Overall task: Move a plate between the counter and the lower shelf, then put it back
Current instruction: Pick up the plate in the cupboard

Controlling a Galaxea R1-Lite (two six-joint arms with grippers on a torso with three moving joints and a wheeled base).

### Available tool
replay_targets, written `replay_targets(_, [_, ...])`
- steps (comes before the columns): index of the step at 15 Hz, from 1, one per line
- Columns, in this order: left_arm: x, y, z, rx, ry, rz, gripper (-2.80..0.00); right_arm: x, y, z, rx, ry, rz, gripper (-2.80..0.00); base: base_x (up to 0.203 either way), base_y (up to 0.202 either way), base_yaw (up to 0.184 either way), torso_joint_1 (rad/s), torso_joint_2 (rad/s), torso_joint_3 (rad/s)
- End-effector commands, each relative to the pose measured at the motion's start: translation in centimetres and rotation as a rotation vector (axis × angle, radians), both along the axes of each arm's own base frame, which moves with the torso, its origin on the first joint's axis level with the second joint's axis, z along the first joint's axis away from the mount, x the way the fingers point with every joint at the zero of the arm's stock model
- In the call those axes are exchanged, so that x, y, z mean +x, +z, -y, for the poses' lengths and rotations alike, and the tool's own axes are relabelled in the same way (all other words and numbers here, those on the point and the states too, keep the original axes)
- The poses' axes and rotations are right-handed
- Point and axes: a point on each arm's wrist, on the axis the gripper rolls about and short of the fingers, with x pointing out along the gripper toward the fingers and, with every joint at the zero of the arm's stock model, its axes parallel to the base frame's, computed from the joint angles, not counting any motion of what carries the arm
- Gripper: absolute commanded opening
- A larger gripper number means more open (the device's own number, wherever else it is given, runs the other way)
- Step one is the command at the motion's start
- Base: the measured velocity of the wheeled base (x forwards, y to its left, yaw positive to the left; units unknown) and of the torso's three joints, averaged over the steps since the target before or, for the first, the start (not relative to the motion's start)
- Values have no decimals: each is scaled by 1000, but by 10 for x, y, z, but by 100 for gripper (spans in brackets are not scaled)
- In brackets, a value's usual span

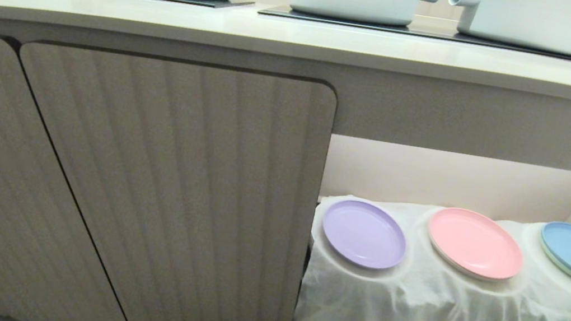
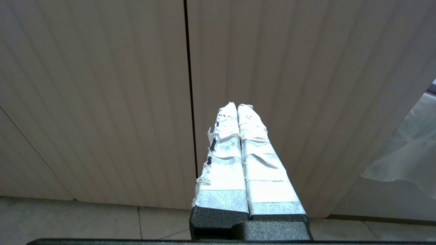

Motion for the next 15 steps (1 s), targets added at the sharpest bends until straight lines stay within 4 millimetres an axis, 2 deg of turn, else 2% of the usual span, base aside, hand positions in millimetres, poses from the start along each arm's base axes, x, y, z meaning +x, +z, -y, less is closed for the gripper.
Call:
replay_targets(1, [0, 0, 0, -1, 1, -1, -280, -15, 7, -1, -19, -1, 79, -280, 0, 0, 0, 0, 0, 0])
replay_targets(7, [0, 0, 0, -1, 2, -1, -280, -42, 4, -5, -134, 70, 259, -280, 0, 0, 0, 0, 0, 0])
replay_targets(11, [0, 0, 0, -1, 0, -1, -280, -70, 2, -12, -216, 190, 395, -280, 0, 0, 0, 0, 0, 0])
replay_targets(15, [0, 0, 0, -1, 0, -1, -280, -102, -12, -17, -288, 257, 461, -280, 0, 0, 0, 0, 0, 0])
